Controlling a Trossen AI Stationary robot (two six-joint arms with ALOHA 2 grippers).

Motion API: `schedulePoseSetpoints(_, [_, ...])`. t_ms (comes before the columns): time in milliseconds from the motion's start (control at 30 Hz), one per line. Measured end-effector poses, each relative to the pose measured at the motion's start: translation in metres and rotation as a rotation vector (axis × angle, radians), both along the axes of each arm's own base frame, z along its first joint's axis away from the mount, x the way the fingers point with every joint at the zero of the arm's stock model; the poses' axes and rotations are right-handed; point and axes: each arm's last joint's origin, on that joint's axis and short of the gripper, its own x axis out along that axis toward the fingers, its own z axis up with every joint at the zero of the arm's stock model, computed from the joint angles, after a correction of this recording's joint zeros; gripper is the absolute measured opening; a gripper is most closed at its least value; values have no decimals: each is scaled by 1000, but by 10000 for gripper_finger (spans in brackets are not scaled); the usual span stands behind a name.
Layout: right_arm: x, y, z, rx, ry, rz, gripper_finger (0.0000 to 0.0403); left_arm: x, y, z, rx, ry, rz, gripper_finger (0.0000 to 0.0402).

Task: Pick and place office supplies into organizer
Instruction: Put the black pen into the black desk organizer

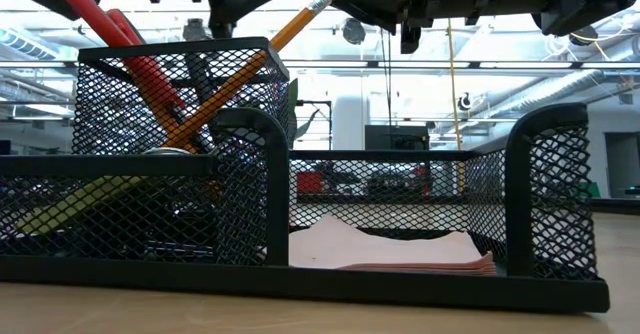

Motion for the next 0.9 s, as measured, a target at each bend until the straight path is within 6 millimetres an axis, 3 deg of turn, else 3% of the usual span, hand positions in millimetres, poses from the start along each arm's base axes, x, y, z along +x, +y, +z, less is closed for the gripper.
schedulePoseSetpoints(267, [0, 1, 0, 8, -5, 27, 28, 11, 1, -6, 3, 28, 1, 223])
schedulePoseSetpoints(700, [0, 1, 0, 24, -7, 31, 34, 12, 4, -6, 4, 28, 10, 221])
schedulePoseSetpoints(900, [0, 3, 0, 40, -9, 78, 30, 12, 4, -5, 5, 18, 14, 172])
